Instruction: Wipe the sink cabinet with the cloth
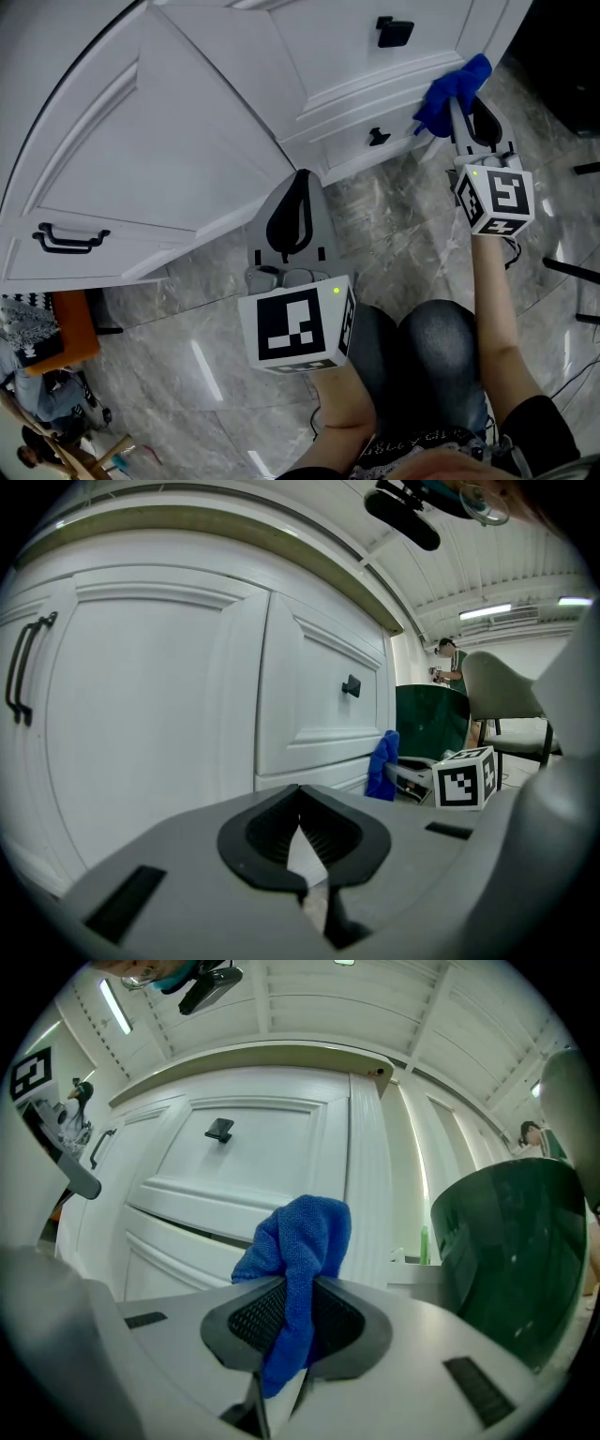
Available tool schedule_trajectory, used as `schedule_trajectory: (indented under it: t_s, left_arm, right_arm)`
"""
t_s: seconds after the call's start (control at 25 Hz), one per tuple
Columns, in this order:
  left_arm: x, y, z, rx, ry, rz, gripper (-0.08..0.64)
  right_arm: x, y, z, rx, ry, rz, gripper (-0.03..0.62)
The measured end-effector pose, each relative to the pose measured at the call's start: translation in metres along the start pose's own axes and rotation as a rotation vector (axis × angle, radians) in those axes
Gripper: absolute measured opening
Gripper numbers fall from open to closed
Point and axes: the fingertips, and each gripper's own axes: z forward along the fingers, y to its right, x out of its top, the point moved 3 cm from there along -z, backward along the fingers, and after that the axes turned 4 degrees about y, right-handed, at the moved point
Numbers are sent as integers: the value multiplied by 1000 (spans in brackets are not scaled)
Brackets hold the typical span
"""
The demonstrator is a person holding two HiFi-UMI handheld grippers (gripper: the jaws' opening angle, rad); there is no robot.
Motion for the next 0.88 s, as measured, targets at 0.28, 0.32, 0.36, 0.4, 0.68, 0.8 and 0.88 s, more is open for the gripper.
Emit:
schedule_trajectory:
  t_s: [0.28, 0.32, 0.36, 0.4, 0.68, 0.8, 0.88]
  left_arm:
    - [0, -1, 0, 1, 3, -3, 6]
    - [0, -1, 0, 2, 4, -3, 5]
    - [0, -2, 0, 4, 5, -4, 6]
    - [0, -2, -1, 6, 6, -5, 5]
    - [4, -5, -5, 10, 21, -16, 5]
    - [6, -7, -9, 11, 28, -20, 6]
    - [8, -8, -12, 12, 34, -20, 6]
  right_arm:
    - [-1, 8, 0, -14, -3, -12, 75]
    - [-2, 9, 0, -16, -4, -17, 74]
    - [-2, 9, 0, -18, -6, -22, 75]
    - [-2, 10, 0, -21, -7, -30, 75]
    - [-2, 10, 1, -38, -22, -64, 75]
    - [-2, 10, 0, -46, -33, -78, 74]
    - [-1, 8, -2, -48, -35, -63, 74]
